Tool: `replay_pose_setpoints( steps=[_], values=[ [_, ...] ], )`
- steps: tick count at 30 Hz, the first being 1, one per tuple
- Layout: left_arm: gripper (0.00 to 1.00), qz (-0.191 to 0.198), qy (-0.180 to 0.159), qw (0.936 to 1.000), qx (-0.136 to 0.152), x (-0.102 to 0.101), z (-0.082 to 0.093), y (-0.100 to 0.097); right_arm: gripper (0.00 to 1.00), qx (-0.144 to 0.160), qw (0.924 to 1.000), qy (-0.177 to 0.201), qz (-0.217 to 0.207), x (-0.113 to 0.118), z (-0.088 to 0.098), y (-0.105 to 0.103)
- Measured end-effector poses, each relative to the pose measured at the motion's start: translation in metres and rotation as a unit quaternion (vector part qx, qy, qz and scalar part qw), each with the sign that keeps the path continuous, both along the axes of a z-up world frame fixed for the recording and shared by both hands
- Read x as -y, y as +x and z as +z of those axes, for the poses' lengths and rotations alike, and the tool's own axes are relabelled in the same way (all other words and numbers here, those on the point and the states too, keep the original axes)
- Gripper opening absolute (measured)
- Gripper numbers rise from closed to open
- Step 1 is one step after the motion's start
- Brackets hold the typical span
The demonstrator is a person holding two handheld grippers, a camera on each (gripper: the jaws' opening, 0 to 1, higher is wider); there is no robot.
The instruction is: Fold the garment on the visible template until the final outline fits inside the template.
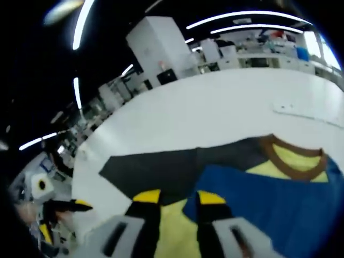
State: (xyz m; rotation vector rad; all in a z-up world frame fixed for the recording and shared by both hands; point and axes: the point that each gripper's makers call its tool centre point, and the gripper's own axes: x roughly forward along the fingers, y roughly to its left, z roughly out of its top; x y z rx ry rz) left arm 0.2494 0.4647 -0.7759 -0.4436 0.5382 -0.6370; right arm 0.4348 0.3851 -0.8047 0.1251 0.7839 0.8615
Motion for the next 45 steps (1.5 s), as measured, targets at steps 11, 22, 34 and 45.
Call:
replay_pose_setpoints(
  steps=[11,22,34,45],
  values=[
    [0.89,-0.004,0.005,1.0,0.005,-0.005,0.003,0.002,0.89,0.02,0.9997,-0.003,0.011,0.006,0.004,-0.005],
    [0.9,-0.011,0.009,0.9999,0.006,-0.005,0.002,0.005,0.92,0.022,0.9995,-0.012,-0.017,0.051,0.009,0.003],
    [0.9,-0.021,0.014,0.9997,0.006,0.002,0.006,0.009,0.87,0.04,0.9987,-0.016,-0.026,0.114,0.018,0.002],
    [0.9,-0.033,0.017,0.9993,0.002,0.013,0.006,0.009,0.8,0.034,0.9961,-0.017,-0.079,0.185,0.019,0.002]
  ],
)
